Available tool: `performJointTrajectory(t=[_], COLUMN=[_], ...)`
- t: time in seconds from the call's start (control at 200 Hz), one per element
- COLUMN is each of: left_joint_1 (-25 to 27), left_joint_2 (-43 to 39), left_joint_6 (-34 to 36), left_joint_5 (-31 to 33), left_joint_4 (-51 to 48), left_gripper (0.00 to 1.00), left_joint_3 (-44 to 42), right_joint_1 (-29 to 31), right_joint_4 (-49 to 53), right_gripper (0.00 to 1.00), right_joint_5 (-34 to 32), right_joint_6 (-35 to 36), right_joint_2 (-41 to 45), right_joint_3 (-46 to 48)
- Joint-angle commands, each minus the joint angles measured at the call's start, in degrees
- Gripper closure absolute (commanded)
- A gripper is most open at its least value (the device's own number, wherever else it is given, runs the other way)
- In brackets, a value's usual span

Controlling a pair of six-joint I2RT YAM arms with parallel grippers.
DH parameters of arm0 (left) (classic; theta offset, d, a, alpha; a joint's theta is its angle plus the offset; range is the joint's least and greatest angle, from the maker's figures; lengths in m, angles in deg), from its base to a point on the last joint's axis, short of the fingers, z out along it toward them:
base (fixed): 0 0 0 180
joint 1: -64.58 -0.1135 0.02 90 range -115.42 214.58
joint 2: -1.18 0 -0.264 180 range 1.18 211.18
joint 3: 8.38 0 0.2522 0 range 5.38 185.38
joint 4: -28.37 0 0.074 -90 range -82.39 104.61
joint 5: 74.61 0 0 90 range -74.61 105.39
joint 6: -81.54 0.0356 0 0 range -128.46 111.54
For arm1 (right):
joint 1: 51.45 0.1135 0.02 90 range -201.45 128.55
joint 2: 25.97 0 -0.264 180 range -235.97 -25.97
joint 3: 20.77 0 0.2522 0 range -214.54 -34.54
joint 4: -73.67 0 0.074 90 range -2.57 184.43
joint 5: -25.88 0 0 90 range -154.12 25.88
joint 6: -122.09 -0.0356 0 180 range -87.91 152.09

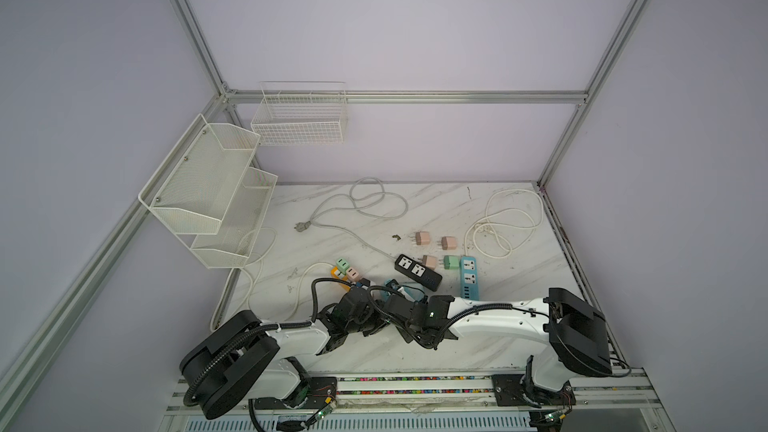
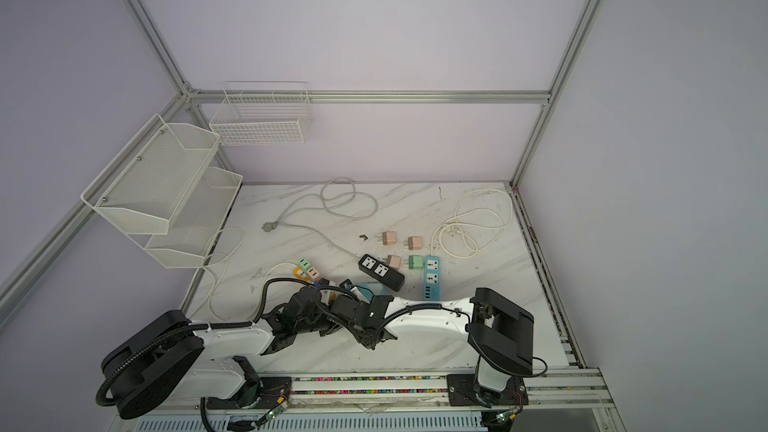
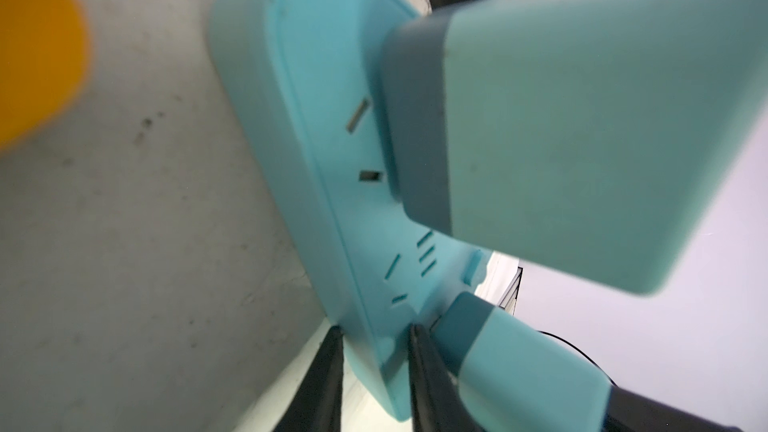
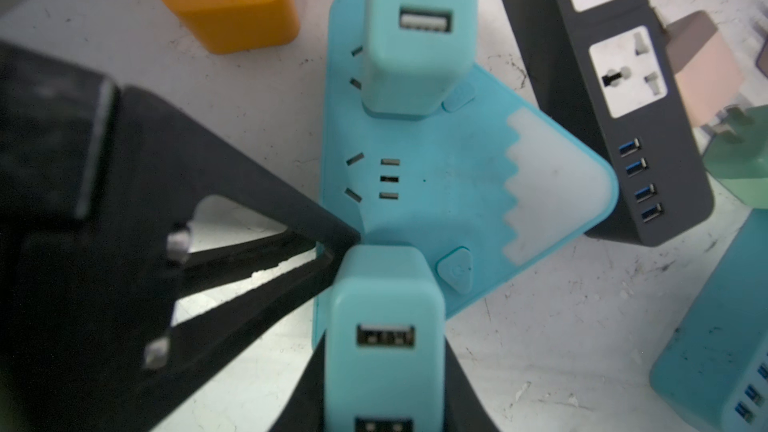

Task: Pull the plug off the socket
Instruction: 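Pull the teal adapter out with the right gripper while the left holds the strip, then lift the teal adapter and carry it away from the strip with the right gripper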

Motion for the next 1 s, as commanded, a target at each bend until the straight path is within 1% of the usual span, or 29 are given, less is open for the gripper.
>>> performJointTrajectory(t=[0.0,0.045,0.09,0.18,0.285,0.365,0.45,0.555,0.635,0.77,0.79,0.85,0.89,0.995], left_joint_1=[0.0,0.0,0.0,0.0,0.0,0.0,-0.1,-0.2,-0.4,-0.8,-0.9,-1.1,-1.1,-1.7], left_joint_2=[2.7,2.8,2.7,2.6,2.1,1.7,0.9,-1.2,-3.4,-7.3,-7.9,-9.6,-10.7,-13.2], left_joint_6=[-0.8,-0.8,-0.9,-0.9,-0.8,0.5,2.3,3.5,4.8,6.5,6.7,7.2,7.5,8.3], left_joint_5=[3.7,3.8,3.7,3.5,3.2,2.8,2.6,2.5,2.9,3.8,3.9,4.5,5.0,5.1], left_joint_4=[-9.2,-9.2,-9.2,-9.3,-9.3,-9.8,-13.0,-14.3,-16.0,-18.6,-18.9,-19.5,-19.8,-20.7], left_gripper=[0.74,0.74,0.74,0.74,0.74,0.74,0.74,0.74,0.73,0.70,0.70,0.69,0.69,0.68], left_joint_3=[-0.2,-0.1,-0.1,-0.2,0.1,1.2,3.1,4.4,6.1,8.8,9.1,9.8,10.1,10.7], right_joint_1=[2.8,2.9,2.9,2.4,1.1,0.8,0.3,-1.9,-5.0,-12.4,-13.4,-17.0,-20.0,-28.5], right_joint_4=[-4.3,-5.3,-5.3,-4.7,-2.9,-1.8,-1.2,-1.3,-1.7,-3.1,-3.4,-4.8,-6.7,-13.8], right_gripper=[0.90,0.90,0.90,0.90,0.90,0.90,0.90,0.90,0.90,0.90,0.90,0.89,0.88,0.87], right_joint_5=[3.1,4.7,5.0,2.6,3.0,3.1,3.3,4.7,6.5,9.7,9.8,11.2,13.4,21.9], right_joint_6=[1.6,1.5,0.3,-0.5,-0.5,-0.7,-1.1,-1.8,-2.1,-1.4,-1.3,-1.3,-1.3,-2.5], right_joint_2=[-0.3,-0.6,-0.2,2.6,5.7,7.6,9.6,12.4,14.4,16.1,17.7,18.7,19.4,19.8], right_joint_3=[-3.0,-3.0,-2.8,-2.3,-2.3,-2.5,-2.5,-2.3,-2.2,-2.4,-2.4,-2.4,-1.9,0.3])
